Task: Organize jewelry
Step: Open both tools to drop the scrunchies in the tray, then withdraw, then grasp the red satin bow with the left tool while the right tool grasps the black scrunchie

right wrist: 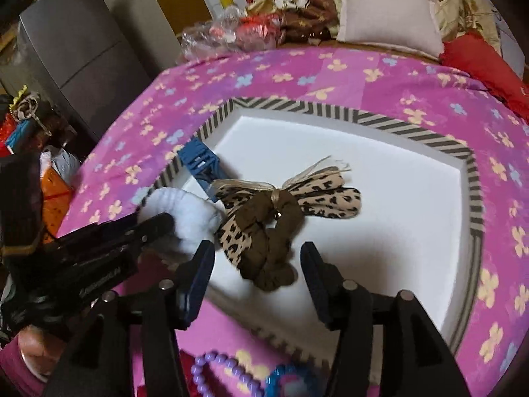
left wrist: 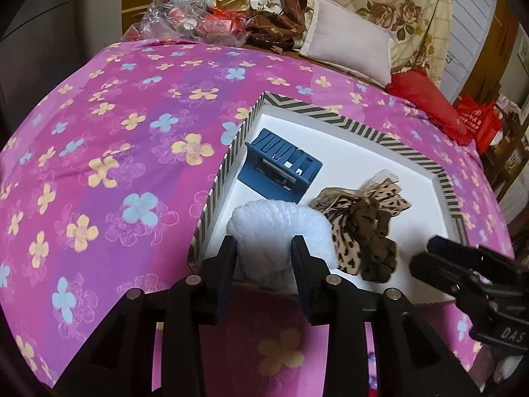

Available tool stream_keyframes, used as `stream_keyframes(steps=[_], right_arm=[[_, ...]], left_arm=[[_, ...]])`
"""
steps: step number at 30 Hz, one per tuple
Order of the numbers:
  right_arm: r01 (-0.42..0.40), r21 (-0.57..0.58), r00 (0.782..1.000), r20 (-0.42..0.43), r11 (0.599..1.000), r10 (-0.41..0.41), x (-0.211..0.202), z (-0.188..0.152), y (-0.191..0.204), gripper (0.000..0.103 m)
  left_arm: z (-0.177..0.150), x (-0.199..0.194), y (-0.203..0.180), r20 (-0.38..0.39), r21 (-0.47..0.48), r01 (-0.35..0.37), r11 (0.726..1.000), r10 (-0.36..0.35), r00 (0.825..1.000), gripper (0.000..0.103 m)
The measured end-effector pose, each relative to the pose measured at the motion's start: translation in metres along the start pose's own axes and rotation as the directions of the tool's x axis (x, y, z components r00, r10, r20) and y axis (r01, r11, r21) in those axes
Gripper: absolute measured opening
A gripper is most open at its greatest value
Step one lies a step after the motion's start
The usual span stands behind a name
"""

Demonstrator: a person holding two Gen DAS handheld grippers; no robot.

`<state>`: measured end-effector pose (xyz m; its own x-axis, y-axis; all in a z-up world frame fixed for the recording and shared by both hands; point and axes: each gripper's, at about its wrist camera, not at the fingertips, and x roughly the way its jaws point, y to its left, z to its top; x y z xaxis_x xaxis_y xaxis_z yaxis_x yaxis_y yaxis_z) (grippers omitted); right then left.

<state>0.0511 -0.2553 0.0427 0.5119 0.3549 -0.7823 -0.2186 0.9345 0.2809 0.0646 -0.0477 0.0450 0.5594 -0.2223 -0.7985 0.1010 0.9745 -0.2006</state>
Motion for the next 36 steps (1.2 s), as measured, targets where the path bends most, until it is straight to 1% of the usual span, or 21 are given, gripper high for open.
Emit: stream_keyframes(steps=[3,5,10,14,17,21,27,36], right_arm=[[-0.003,0.009,1.000,0.025,1.000,0.003,-0.017,-0.012,-0.001,0.063],[0.004,0.012,0.999,0.039,1.000,-0.004,-0.029,-0.022,-0.002,0.063],[0.004,0.003,0.999,0.049,1.000,-0.004,-0.049,-0.048,0.003,0.063],[-0.002,0.007,0.998,0.060,1.000,0.002,-0.065,-0.071,0.009,0.063],[0.001,0.005,0.998,0.065,1.000,-0.001,-0.076,-0.085,0.011,0.069],[0.014,-0.003,0.997,0.069,1.000,-0.013,-0.088,-0.100,0.015,0.071],[0.016,0.011,0.997,0.071,1.000,-0.017,-0.101,-0.119,0.012,0.073],[0.052,0.017,0.996,0.065,0.998,-0.053,-0.112,-0.146,0.009,0.073]], left_arm=[[-0.002,-0.017,-0.001,0.036,0.004,-0.005,1.000,0.005,0.999,0.026],[-0.005,-0.030,-0.002,0.067,0.009,-0.011,1.000,0.010,0.998,0.033],[-0.016,-0.057,-0.004,0.100,0.012,-0.004,1.000,0.003,0.995,0.039],[-0.033,-0.074,-0.010,0.106,0.037,-0.019,0.999,0.015,0.994,0.039],[-0.047,-0.083,-0.014,0.102,0.059,-0.046,0.997,0.040,0.994,0.039],[-0.066,-0.091,-0.020,0.087,0.088,-0.062,0.994,0.054,0.995,0.039],[-0.093,-0.103,-0.025,0.078,0.102,-0.065,0.993,0.057,0.995,0.039],[-0.116,-0.111,-0.034,0.066,0.123,-0.062,0.990,0.054,0.996,0.039]])
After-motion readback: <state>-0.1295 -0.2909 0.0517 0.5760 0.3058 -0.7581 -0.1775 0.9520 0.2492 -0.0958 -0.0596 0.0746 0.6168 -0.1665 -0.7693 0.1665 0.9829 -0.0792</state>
